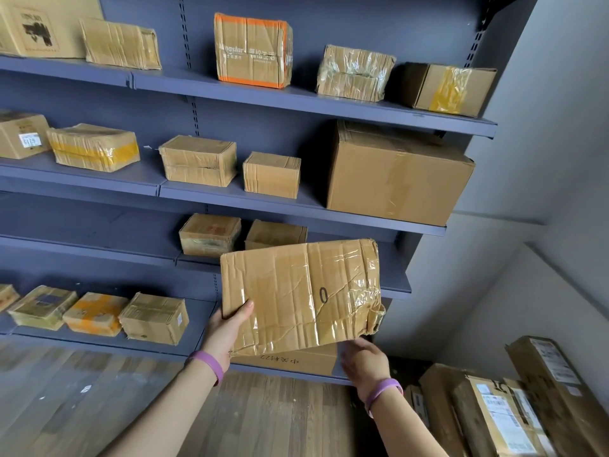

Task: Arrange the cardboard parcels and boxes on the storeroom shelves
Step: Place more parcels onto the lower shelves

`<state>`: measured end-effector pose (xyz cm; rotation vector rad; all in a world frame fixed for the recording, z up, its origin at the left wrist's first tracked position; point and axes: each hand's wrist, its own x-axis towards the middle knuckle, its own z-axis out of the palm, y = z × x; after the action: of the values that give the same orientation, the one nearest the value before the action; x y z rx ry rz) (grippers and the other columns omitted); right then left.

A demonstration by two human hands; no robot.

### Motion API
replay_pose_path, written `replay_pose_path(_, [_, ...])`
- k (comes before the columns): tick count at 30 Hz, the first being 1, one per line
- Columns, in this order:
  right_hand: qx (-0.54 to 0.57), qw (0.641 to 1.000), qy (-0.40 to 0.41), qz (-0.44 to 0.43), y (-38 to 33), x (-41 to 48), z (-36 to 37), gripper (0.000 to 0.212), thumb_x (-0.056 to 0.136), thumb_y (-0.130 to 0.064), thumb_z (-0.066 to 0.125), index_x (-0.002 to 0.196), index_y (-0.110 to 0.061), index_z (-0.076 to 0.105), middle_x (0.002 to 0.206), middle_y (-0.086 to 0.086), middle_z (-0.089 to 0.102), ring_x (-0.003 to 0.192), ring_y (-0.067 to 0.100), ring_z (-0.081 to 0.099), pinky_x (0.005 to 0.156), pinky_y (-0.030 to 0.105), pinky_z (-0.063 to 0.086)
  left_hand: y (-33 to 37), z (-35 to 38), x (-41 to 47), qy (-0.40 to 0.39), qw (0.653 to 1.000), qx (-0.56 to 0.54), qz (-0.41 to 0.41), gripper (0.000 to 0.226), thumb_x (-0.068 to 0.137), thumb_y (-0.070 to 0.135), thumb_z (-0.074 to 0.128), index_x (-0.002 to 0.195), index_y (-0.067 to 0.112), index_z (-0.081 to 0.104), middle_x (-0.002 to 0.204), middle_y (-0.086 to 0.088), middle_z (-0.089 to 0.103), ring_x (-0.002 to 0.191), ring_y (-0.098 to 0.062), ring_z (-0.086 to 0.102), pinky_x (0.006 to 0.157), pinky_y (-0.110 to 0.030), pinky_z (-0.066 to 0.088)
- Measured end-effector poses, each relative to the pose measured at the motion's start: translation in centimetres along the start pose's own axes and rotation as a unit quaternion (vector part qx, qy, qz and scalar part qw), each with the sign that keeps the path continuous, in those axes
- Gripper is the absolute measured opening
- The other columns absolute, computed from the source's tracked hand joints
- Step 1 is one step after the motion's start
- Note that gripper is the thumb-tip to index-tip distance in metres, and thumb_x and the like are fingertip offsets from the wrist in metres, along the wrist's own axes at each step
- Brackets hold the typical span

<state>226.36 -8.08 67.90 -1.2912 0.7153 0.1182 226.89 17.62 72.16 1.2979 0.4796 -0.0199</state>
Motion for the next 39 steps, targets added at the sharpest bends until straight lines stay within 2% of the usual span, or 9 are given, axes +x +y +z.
replay_pose_path(4, [-0.011, 0.956, 0.207, -0.21, -3.6, -1.2, -0.6, 0.023, 0.097, -0.012, 0.043, 0.079, -0.008, 0.056, 0.076, 0.007, 0.054, 0.072, 0.018, 0.051, 0.075, 0.032, 0.041, -0.4, -1.1, 0.4, 0.002, 0.999, 0.038, -0.002, 0.079, 0.073, 0.054, 0.083, 0.139, 0.023, 0.053, 0.133, 0.006, 0.06, 0.129, -0.022, 0.05, 0.11, -0.045, 0.037])
replay_pose_path(9, [-0.057, 0.968, 0.031, -0.244, -7.5, -1.2, -0.3, 0.044, 0.098, -0.048, 0.055, 0.129, -0.017, 0.053, 0.118, -0.004, 0.06, 0.106, 0.015, 0.057, 0.097, 0.034, 0.043, -0.1, -0.5, -0.2, -0.035, 0.997, 0.07, 0.003, 0.031, 0.089, 0.03, 0.074, 0.116, 0.027, 0.06, 0.108, 0.014, 0.065, 0.115, -0.017, 0.054, 0.1, -0.035, 0.036])
replay_pose_path(14, [-0.097, 0.961, -0.01, -0.259, -7.6, -0.4, -0.5, 0.036, 0.089, -0.03, 0.073, 0.117, -0.011, 0.062, 0.109, 0.0, 0.069, 0.093, 0.01, 0.064, 0.075, 0.021, 0.049, 0.8, -0.7, -0.4, -0.053, 0.994, 0.093, -0.002, 0.047, 0.086, 0.034, 0.076, 0.127, 0.025, 0.054, 0.113, 0.012, 0.063, 0.121, -0.019, 0.05, 0.105, -0.037, 0.035])
replay_pose_path(20, [-0.053, 0.976, -0.033, -0.211, -6.3, 0.1, -1.4, 0.023, 0.087, -0.02, 0.076, 0.107, -0.011, 0.07, 0.1, 0.005, 0.076, 0.094, 0.026, 0.071, 0.087, 0.042, 0.057, 3.4, -0.9, 0.7, -0.057, 0.993, 0.061, -0.079, 0.134, 0.043, 0.101, 0.057, 0.152, 0.024, 0.04, 0.15, -0.009, 0.049, 0.137, -0.03, 0.045, 0.117, -0.053, 0.03])
replay_pose_path(26, [-0.041, 0.969, -0.093, -0.224, -5.1, 0.4, -2.8, 0.03, 0.081, -0.002, 0.077, 0.109, -0.004, 0.066, 0.099, 0.011, 0.074, 0.099, 0.035, 0.069, 0.076, 0.035, 0.055, 6.1, -1.0, 1.7, -0.035, 0.984, 0.109, -0.139, 0.112, 0.064, 0.097, 0.041, 0.143, 0.019, 0.049, 0.137, -0.014, 0.058, 0.126, -0.035, 0.05, 0.108, -0.053, 0.036])
replay_pose_path(30, [-0.065, 0.963, -0.144, -0.22, -4.1, 0.7, -3.6, 0.077, 0.052, -0.028, 0.094, 0.119, -0.007, 0.062, 0.109, 0.013, 0.073, 0.104, 0.032, 0.069, 0.081, 0.036, 0.058, 6.7, -1.1, 1.5, -0.095, 0.972, 0.176, -0.123, 0.08, 0.08, 0.073, 0.062, 0.145, 0.027, 0.048, 0.142, -0.008, 0.055, 0.124, -0.028, 0.05, 0.095, -0.047, 0.038])
replay_pose_path(33, [-0.081, 0.956, -0.171, -0.226, -4.4, 0.8, -4.5, 0.076, 0.054, -0.026, 0.095, 0.12, -0.006, 0.063, 0.11, 0.013, 0.073, 0.107, 0.036, 0.067, 0.084, 0.038, 0.058, 6.0, -1.5, 1.6, -0.096, 0.974, 0.177, -0.104, 0.059, 0.087, 0.049, 0.071, 0.136, 0.019, 0.058, 0.127, -0.009, 0.066, 0.109, -0.022, 0.06, 0.083, -0.038, 0.048])
replay_pose_path(36, [-0.085, 0.951, -0.226, -0.192, -5.8, 0.3, -5.1, 0.104, 0.037, -0.048, 0.1, 0.123, -0.004, 0.061, 0.114, 0.014, 0.072, 0.109, 0.036, 0.067, 0.086, 0.039, 0.058, 5.4, -2.2, 1.8, -0.101, 0.983, 0.136, -0.072, 0.042, 0.089, 0.037, 0.072, 0.127, 0.021, 0.065, 0.111, -0.006, 0.075, 0.108, -0.024, 0.066, 0.094, -0.042, 0.052])
replay_pose_path(39, [-0.1, 0.961, -0.217, -0.14, -7.2, 0.0, -5.0, 0.1, 0.049, -0.068, 0.088, 0.133, -0.022, 0.057, 0.126, 0.007, 0.067, 0.117, 0.031, 0.064, 0.098, 0.055, 0.052, 4.9, -2.2, 1.7, -0.09, 0.99, 0.1, -0.046, 0.032, 0.092, 0.024, 0.07, 0.124, 0.022, 0.066, 0.11, -0.006, 0.076, 0.11, -0.027, 0.066, 0.096, -0.045, 0.053])
